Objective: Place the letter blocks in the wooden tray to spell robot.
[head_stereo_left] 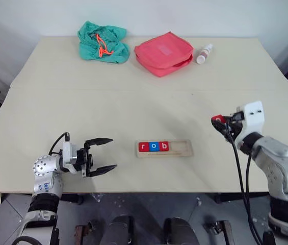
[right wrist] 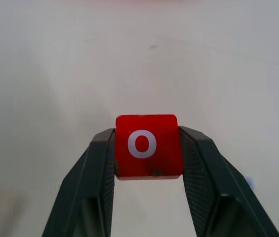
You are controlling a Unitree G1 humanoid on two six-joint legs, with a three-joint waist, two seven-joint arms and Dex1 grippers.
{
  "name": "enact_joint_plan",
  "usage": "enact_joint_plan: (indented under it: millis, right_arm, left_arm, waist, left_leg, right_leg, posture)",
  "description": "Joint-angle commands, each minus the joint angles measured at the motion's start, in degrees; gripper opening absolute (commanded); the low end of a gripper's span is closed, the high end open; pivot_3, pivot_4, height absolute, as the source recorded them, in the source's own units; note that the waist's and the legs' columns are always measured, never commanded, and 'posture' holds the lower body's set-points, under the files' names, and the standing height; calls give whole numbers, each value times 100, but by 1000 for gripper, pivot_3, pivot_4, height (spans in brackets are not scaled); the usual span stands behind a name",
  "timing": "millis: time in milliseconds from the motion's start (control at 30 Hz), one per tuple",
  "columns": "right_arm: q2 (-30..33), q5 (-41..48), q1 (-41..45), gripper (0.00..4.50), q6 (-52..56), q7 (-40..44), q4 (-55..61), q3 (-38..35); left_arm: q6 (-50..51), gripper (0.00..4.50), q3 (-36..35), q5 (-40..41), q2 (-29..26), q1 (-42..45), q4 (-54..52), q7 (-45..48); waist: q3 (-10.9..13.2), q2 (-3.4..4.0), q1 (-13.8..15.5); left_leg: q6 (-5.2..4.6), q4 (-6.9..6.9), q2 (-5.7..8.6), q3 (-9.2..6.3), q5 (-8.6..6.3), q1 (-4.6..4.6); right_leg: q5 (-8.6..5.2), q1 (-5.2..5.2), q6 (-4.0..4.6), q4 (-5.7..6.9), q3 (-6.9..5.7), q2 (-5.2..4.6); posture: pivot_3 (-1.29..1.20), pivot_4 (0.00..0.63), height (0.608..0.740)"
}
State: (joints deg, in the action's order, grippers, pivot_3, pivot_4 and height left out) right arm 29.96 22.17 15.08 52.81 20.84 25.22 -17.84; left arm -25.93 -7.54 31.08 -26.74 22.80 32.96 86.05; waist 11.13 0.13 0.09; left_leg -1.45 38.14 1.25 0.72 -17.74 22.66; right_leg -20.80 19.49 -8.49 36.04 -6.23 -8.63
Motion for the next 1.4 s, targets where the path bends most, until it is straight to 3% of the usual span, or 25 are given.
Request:
enact_joint_plan:
  millis: [33,300,533,833,933,1067,1167,1300,1400]
  right_arm:
    - [-330,327,-467,1470,743,-479,1194,-422]
    - [-943,149,-1256,1470,663,-996,1439,-364]
    - [-1120,50,-1261,1470,382,-1143,1089,-254]
    - [-1178,101,-1174,4455,124,-1126,903,-205]
    - [-1068,186,-1214,4484,89,-974,974,-221]
    - [-428,387,-1353,4484,25,-244,1027,-295]
    - [501,459,-1474,4484,-184,652,822,-321]
    - [1273,425,-1536,4484,-531,1382,447,-282]
    - [2301,42,-1600,4484,-1498,2612,-197,82]
  left_arm:
    - [-138,4500,59,-13,31,235,277,612]
    - [-179,4500,231,34,33,457,466,645]
    - [-99,4500,253,111,-43,385,289,645]
    - [-2,4500,187,152,-140,202,15,610]
    - [23,4500,185,157,-145,162,-56,581]
    - [46,4500,186,155,-143,125,-104,564]
    - [41,4500,197,146,-113,117,-111,543]
    - [33,4500,201,142,-91,91,-137,524]
    - [6,4500,199,139,-69,13,-187,488]
  waist:
    - [-1,-1,13]
    - [-1,-1,-13]
    - [-1,-1,-14]
    - [-1,-1,-17]
    - [-1,-1,-20]
    - [-1,-1,-10]
    - [-1,-1,-9]
    - [-2,-4,-10]
    - [-2,-4,-5]
  left_leg:
    - [0,2,0,-2,0,-1]
    - [0,-3,2,4,0,-5]
    - [0,-6,2,6,0,-13]
    - [0,-8,1,6,0,-14]
    - [0,-8,1,6,0,-14]
    - [0,-8,3,6,0,-14]
    - [-1,-7,3,8,0,-14]
    - [-1,-7,-2,11,0,-17]
    - [-3,-6,2,17,-1,-17]
  right_leg:
    - [0,-2,0,-1,0,1]
    - [0,2,0,2,7,2]
    - [0,0,0,6,10,2]
    - [0,0,0,7,10,2]
    - [0,0,0,6,10,2]
    - [0,-1,0,6,11,2]
    - [0,-3,0,1,11,1]
    - [0,-8,0,-3,8,4]
    - [0,-9,0,-5,10,-1]
  posture:
    - [0,150,740]
    - [0,150,740]
    - [0,150,740]
    - [0,150,740]
    - [0,150,740]
    - [0,150,740]
    - [0,150,740]
    - [0,150,740]
    - [0,150,740]
